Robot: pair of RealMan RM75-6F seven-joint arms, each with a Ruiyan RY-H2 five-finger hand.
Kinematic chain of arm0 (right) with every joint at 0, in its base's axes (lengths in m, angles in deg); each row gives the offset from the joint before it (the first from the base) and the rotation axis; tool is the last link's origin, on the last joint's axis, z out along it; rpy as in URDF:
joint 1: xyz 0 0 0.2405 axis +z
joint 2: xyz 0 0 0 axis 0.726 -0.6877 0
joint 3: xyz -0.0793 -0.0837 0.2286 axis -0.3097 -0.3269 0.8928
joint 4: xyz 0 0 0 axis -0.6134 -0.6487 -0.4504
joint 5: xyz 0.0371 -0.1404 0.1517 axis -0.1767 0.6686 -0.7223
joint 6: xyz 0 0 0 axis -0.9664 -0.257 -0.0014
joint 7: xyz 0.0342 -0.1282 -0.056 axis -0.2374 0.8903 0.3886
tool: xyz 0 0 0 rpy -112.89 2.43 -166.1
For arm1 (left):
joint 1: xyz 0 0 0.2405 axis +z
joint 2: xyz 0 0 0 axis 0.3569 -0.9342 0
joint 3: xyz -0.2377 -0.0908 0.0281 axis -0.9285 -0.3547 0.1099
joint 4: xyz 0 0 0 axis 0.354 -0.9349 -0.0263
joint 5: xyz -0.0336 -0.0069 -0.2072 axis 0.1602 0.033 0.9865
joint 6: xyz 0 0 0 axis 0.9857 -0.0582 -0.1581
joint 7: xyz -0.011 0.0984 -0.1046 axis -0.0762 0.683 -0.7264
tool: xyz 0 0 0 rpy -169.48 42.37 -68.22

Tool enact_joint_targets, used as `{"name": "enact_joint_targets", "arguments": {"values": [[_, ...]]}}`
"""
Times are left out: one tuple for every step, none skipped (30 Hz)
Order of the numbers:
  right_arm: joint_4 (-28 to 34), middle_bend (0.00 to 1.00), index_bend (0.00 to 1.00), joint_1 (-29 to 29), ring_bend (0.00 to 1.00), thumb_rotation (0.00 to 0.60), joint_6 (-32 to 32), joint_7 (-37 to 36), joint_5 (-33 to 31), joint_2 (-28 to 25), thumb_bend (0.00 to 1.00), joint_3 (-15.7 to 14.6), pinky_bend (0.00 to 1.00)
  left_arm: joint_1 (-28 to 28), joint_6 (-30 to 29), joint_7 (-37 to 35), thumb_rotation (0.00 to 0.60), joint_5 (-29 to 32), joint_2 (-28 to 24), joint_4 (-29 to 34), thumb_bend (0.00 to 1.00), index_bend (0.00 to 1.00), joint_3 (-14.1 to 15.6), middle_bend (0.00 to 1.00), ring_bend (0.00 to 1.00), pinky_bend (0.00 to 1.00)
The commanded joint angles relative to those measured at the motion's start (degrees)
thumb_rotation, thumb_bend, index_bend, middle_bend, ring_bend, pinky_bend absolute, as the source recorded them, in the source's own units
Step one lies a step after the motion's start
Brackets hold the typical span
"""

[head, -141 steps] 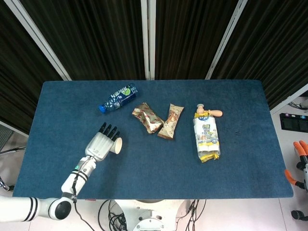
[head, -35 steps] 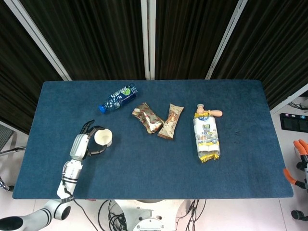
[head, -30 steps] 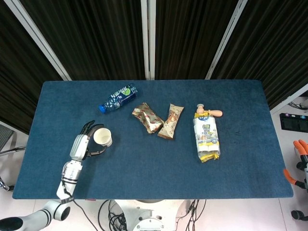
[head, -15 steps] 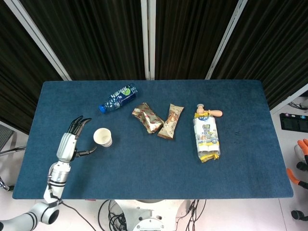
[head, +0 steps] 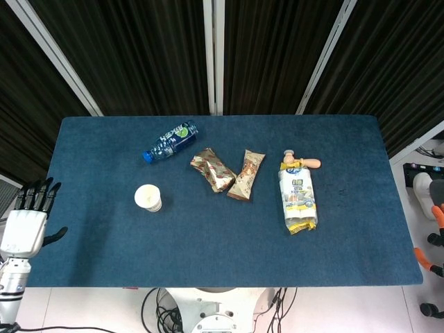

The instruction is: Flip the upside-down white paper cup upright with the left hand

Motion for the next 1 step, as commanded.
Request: {"name": "enact_joint_targets", "arguments": {"values": [[0.3, 0.00, 0.00, -0.1, 0.00, 0.600, -0.1, 1.6, 0.3, 0.6, 0.18, 0.0, 0.00, 3.9, 1.1, -5.8, 0.600, 0.5, -1.7, -0.4, 0.12, 0.00, 2.7, 0.00, 0.00, 0.01]]}}
